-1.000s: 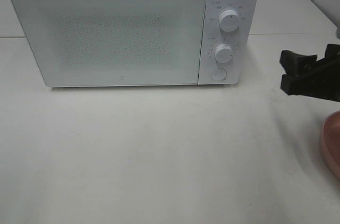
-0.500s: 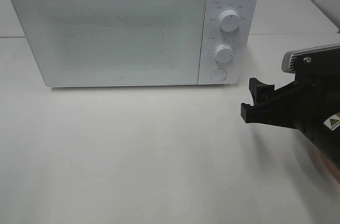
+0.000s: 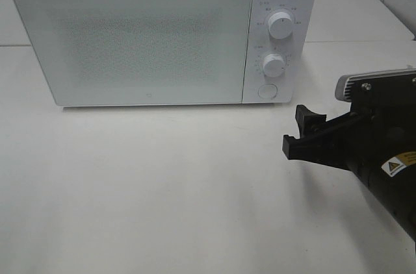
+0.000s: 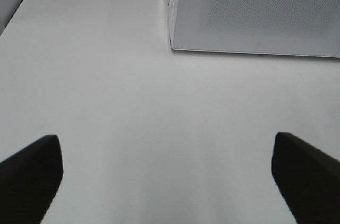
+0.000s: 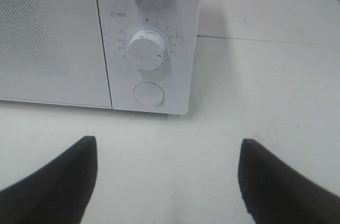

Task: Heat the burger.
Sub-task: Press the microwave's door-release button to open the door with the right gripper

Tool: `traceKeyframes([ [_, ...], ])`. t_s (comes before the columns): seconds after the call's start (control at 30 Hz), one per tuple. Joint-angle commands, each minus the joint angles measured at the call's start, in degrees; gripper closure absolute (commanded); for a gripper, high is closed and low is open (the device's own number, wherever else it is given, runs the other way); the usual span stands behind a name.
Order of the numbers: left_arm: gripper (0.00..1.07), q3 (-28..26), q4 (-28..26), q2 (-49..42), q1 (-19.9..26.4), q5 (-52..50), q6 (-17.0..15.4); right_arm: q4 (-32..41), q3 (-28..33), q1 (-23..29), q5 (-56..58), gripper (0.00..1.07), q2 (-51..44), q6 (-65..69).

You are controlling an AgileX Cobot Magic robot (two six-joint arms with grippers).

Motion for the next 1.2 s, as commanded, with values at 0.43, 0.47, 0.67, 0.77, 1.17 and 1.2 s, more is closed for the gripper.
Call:
traceKeyframes([
  [0.43, 0.07, 0.11, -0.06, -1.20, -0.29, -0.80, 0.00, -0.29, -0.11, 0.11, -0.57, 0.77, -0.11, 46.35],
  [0.47, 0.07, 0.11, -0.06, -1.20, -0.29, -0.80, 0.00, -0.29, -0.11, 0.11, -0.57, 0.80, -0.11, 50.19],
  [0.67, 0.07, 0.11, -0.06, -1.20, -0.29, -0.80, 0.00, -0.23, -0.11, 0.11, -0.63, 0.97, -0.11, 73.28],
  [0.77, 0.07, 0.11, -0.06, -1.20, -0.29, -0.80, 0.00, -0.23, -0.11, 0.11, -0.63, 0.99, -0.11, 75.11],
  [1.17, 0.07, 0.11, -0.06, -1.20, -0.29, -0.80, 0.00, -0.29, -0.11, 0.11, -0.29, 1.07, 2.92, 80.44],
  [1.2, 0.07, 0.11, -0.06, -1.20, -0.29, -0.80, 0.00, -0.40, -0.11, 0.11, -0.29, 1.07, 3.67, 80.96],
])
